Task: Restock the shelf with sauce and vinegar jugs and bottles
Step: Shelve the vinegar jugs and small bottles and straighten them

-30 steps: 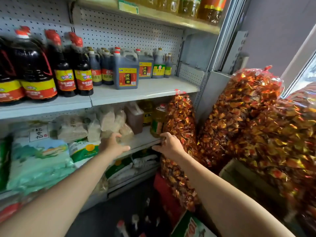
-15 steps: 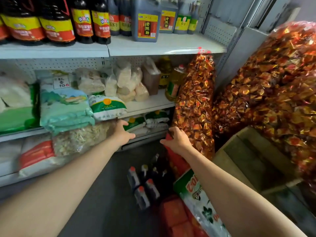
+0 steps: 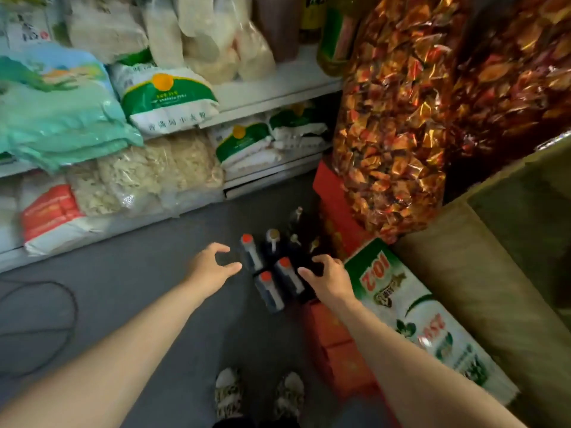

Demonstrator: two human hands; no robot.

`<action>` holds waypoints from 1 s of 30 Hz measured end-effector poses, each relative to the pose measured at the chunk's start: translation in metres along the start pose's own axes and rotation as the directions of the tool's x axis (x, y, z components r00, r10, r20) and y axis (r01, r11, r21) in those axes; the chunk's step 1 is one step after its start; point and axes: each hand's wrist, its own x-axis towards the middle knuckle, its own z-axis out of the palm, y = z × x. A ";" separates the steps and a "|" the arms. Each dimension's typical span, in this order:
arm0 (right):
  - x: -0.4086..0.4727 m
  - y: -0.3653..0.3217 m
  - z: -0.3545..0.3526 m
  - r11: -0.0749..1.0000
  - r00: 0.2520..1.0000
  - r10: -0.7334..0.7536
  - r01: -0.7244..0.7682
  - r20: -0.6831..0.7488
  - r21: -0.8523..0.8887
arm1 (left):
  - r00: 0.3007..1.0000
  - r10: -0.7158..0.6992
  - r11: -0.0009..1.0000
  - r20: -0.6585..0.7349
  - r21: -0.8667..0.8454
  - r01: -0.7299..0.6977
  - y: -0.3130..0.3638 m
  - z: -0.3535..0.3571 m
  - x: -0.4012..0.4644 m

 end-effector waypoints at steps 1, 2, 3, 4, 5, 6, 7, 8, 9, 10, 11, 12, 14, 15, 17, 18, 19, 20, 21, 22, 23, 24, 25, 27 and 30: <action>0.010 0.014 0.020 1.000 1.000 0.012 -0.012 0.008 0.015 | 1.000 -0.001 1.000 0.010 -0.009 0.001 -0.014 0.014 0.014; 0.019 0.029 0.040 0.999 1.000 0.023 -0.024 0.016 0.027 | 1.000 -0.003 1.000 0.019 -0.011 0.003 -0.028 0.029 0.027; 0.028 0.043 0.061 0.999 0.999 0.036 -0.037 0.024 0.035 | 1.000 -0.007 1.000 0.028 -0.011 0.008 -0.043 0.044 0.041; 0.037 0.057 0.081 0.998 0.998 0.052 -0.053 0.035 0.041 | 0.999 -0.016 1.000 0.042 -0.012 0.016 -0.057 0.059 0.055; 0.047 0.071 0.100 0.996 0.996 0.071 -0.074 0.047 0.050 | 0.998 -0.028 0.999 0.060 -0.015 0.029 -0.073 0.074 0.068; 0.056 0.084 0.120 0.993 0.994 0.095 -0.099 0.059 0.070 | 0.996 -0.039 0.999 0.083 -0.018 0.040 -0.088 0.089 0.082; 0.066 0.096 0.139 0.987 0.990 0.119 -0.126 0.069 0.101 | 0.993 -0.045 0.999 0.107 -0.017 0.047 -0.103 0.103 0.097; 0.075 0.108 0.158 0.979 0.987 0.144 -0.153 0.077 0.136 | 0.990 -0.047 0.999 0.133 -0.011 0.049 -0.118 0.117 0.111; 0.085 0.120 0.177 0.970 0.983 0.164 -0.176 0.081 0.166 | 0.987 -0.045 0.999 0.155 0.001 0.045 -0.132 0.131 0.126; 0.094 0.131 0.195 0.963 0.980 0.180 -0.192 0.080 0.189 | 0.984 -0.035 0.999 0.173 0.021 0.032 -0.146 0.144 0.141; 0.103 0.142 0.212 0.957 0.978 0.192 -0.204 0.077 0.205 | 0.982 -0.023 0.999 0.188 0.043 0.015 -0.159 0.156 0.157; 0.111 0.152 0.229 0.954 0.977 0.200 -0.211 0.070 0.213 | 0.980 -0.009 0.998 0.200 0.066 -0.004 -0.171 0.168 0.171; 0.128 0.172 0.259 0.954 0.978 0.203 -0.209 0.052 0.216 | 0.974 0.026 0.993 0.227 0.109 -0.052 -0.189 0.189 0.199; 0.136 0.181 0.273 0.953 0.979 0.200 -0.204 0.040 0.223 | 0.969 0.052 0.989 0.242 0.124 -0.084 -0.197 0.200 0.212; 0.152 0.195 0.300 0.944 0.979 0.201 -0.200 0.024 0.264 | 0.956 0.118 0.978 0.268 0.135 -0.159 -0.208 0.221 0.237; 0.160 0.200 0.312 0.932 0.979 0.201 -0.200 0.028 0.302 | 0.949 0.154 0.972 0.274 0.132 -0.196 -0.212 0.230 0.248; 0.167 0.205 0.322 0.918 0.980 0.194 -0.194 0.034 0.347 | 0.944 0.184 0.968 0.274 0.118 -0.223 -0.216 0.239 0.258; 0.172 0.209 0.332 0.905 0.982 0.184 -0.183 0.036 0.384 | 0.942 0.204 0.966 0.268 0.099 -0.237 -0.218 0.247 0.266; 0.176 0.212 0.340 0.901 0.985 0.171 -0.169 0.031 0.399 | 0.942 0.212 0.967 0.259 0.080 -0.240 -0.221 0.254 0.273; 0.179 0.215 0.347 0.907 0.988 0.156 -0.150 0.018 0.394 | 0.943 0.219 0.968 0.249 0.064 -0.242 -0.225 0.261 0.278; 0.182 0.219 0.352 0.917 0.991 0.136 -0.129 0.006 0.378 | 0.943 0.226 0.968 0.245 0.049 -0.244 -0.229 0.266 0.282; 0.184 0.222 0.356 0.923 0.993 0.118 -0.109 -0.002 0.370 | 0.940 0.234 0.967 0.247 0.042 -0.252 -0.233 0.272 0.284; 0.185 0.225 0.357 0.920 0.994 0.106 -0.094 -0.008 0.381 | 0.937 0.242 0.964 0.252 0.047 -0.261 -0.238 0.276 0.284; 0.189 0.231 0.356 0.899 0.996 0.090 -0.074 -0.017 0.432 | 0.939 0.246 0.959 0.241 0.077 -0.271 -0.248 0.280 0.282; 0.188 0.242 0.345 0.886 0.994 0.062 -0.097 0.091 0.454 | 0.957 0.206 0.970 0.203 0.089 -0.227 -0.267 0.276 0.274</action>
